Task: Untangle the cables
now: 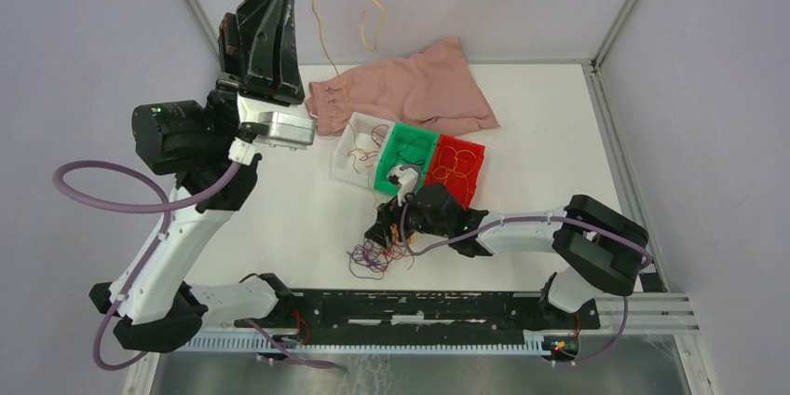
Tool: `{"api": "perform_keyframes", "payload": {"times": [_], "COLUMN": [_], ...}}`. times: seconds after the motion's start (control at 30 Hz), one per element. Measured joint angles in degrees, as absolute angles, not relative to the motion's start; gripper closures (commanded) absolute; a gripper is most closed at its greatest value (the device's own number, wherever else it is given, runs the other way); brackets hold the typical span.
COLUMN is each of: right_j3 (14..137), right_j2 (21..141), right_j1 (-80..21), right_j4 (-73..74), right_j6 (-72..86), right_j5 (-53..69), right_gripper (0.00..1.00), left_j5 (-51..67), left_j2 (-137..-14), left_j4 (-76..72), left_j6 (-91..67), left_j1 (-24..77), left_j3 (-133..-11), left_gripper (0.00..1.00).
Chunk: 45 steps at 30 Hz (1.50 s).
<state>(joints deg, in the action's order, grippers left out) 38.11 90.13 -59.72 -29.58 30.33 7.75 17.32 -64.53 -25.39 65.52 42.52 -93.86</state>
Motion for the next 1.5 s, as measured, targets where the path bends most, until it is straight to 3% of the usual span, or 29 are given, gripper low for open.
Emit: {"api": "perform_keyframes", "payload": {"times": [0.23,0.53,0.63,0.77,0.87,1.03,1.3,1.4,1.5], "right_j3": [34.7,32.2,32.1,31.5,31.0,30.5,23.2,21.8,21.2], "right_j2": [88.5,85.8,85.8,85.8,86.0,87.3,85.9,83.6,80.5], "right_j1": [-61.3,-61.8,-61.8,-61.8,-61.8,-61.8,-62.2,-62.3,-62.2], "right_j4": [-31.4,-33.9,-33.9,-34.0,-34.2,-34.9,-36.9,-36.3,-35.1], "right_j6": [28.5,26.6,26.6,26.8,27.3,28.7,29.7,29.7,29.3], "right_j5": [6.3,4.9,4.2,2.9,2.3,1.8,-3.3,-6.3,-8.3], "right_gripper": [0.10,0.14,0.27,0.55,0.65,0.62,0.61,0.47,0.37], "left_j5": [14.3,14.1,14.8,16.1,16.7,18.2,20.0,20.2,19.6], "left_j2": [-68.6,-71.8,-73.2,-75.9,-77.8,-79.4,-85.5,-84.8,-80.4], "left_j4": [-29.1,-31.5,-31.8,-31.9,-31.9,-31.7,-29.9,-30.2,-30.2], "left_j6": [66.0,66.0,66.0,66.0,66.0,66.7,72.2,73.6,73.4], "left_j1": [42.5,42.5,42.5,42.5,42.5,42.5,42.5,42.5,42.5], "left_j3": [-102.1,-112.0,-115.0,-120.3,-124.2,-128.3,-144.8,-145.0,-137.6], "left_gripper": [0.97,0.97,0.97,0.97,0.97,0.97,0.97,0.97,0.97]}}
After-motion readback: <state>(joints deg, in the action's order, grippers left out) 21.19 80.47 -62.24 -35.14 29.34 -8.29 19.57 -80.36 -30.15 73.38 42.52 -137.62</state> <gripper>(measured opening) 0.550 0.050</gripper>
